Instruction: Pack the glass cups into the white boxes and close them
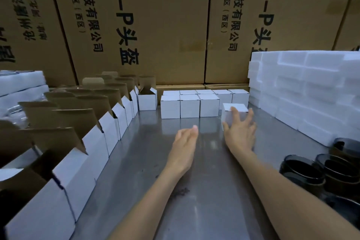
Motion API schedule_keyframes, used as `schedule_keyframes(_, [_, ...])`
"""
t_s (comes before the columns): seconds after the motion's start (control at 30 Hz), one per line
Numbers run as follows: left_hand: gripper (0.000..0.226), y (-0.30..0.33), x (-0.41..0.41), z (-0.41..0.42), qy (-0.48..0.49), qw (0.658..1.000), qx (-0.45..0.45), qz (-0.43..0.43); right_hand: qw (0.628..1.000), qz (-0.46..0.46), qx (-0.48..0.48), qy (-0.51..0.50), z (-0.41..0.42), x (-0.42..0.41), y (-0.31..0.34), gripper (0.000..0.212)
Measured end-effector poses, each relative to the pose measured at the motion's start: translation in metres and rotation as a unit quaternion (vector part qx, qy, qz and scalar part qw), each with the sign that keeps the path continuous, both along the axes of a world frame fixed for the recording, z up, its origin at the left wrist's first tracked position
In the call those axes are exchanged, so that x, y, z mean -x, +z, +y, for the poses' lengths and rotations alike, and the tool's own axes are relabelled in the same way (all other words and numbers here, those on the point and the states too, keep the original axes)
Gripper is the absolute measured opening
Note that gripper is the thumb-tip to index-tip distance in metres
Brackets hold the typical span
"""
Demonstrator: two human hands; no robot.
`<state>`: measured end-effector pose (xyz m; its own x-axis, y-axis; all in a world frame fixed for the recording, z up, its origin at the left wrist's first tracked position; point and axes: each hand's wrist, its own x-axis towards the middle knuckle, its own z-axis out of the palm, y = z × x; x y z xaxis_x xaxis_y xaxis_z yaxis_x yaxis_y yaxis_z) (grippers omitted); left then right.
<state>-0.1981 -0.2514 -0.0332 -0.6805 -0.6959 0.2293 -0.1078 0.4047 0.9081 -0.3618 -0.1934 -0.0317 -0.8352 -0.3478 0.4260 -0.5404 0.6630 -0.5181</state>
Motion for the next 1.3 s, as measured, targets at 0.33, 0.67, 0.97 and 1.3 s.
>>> schedule_keyframes(0.33, [0.047,-0.001,0.019,-0.022,-0.016,0.999,-0.033,0.035,0.999,0.026,-0.015,0.025,-0.048,0.075,-0.002,0.054])
schedule_keyframes(0.67, [0.057,-0.004,0.023,-0.022,-0.007,0.999,-0.034,0.034,0.997,0.069,-0.038,0.003,-0.06,0.09,-0.003,0.054])
schedule_keyframes(0.97, [0.046,-0.004,0.022,-0.022,-0.003,0.999,-0.029,0.045,0.991,0.087,-0.103,-0.01,-0.062,0.085,-0.004,0.063])
schedule_keyframes(1.3, [0.03,0.006,0.012,-0.012,0.008,0.998,-0.041,0.056,0.985,0.113,-0.124,0.029,-0.018,-0.004,-0.006,0.03])
